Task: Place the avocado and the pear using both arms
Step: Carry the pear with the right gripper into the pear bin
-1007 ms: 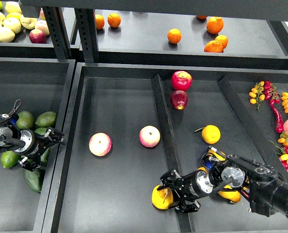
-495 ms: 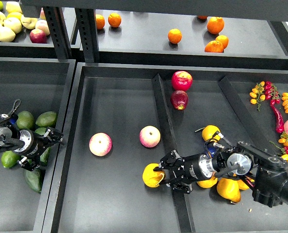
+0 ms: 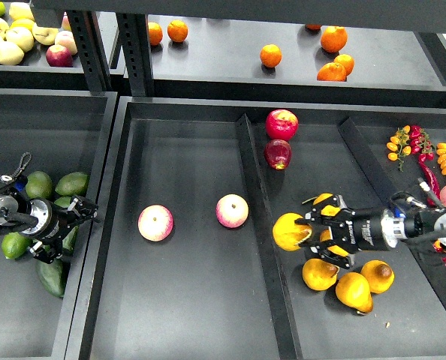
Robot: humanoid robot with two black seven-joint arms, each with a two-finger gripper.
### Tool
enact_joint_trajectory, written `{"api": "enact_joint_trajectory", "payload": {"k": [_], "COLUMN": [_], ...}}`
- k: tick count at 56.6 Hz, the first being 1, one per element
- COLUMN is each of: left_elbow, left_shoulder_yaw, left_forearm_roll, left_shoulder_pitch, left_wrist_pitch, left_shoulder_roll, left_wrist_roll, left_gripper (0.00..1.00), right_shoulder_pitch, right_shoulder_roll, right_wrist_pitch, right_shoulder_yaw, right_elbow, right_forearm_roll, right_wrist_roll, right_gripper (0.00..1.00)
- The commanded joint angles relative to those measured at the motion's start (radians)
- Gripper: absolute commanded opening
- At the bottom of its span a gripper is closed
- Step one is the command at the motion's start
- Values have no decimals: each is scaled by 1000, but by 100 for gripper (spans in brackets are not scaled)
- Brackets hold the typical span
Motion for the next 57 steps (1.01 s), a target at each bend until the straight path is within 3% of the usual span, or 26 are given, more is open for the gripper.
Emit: {"api": "enact_joint_trajectory", "payload": {"k": [1,17,36,57], "left_elbow": [1,-1,-1,-1], "left_shoulder_yaw": [0,0,0,0], "left_forearm_roll": [0,0,0,-2], "left_shoulder_pitch": [0,0,0,-2], "left_wrist_pitch": [0,0,0,0], "left_shoulder_roll": [1,8,3,6], "left_wrist_roll": [0,0,0,0], "left_gripper": [99,99,99,99], "right_shoulder_pitch": [24,35,2,-76], "right_shoulder_roll": [-23,-20,-14,112], "right_wrist_pitch": [0,0,0,0], "right_shoulder_yaw": [-115,-274,-320,-310], "right_elbow": [23,18,-26,-189], "right_forearm_roll": [62,102,86,69], "right_wrist_roll": [0,0,0,0], "right_gripper": [2,3,4,5]}}
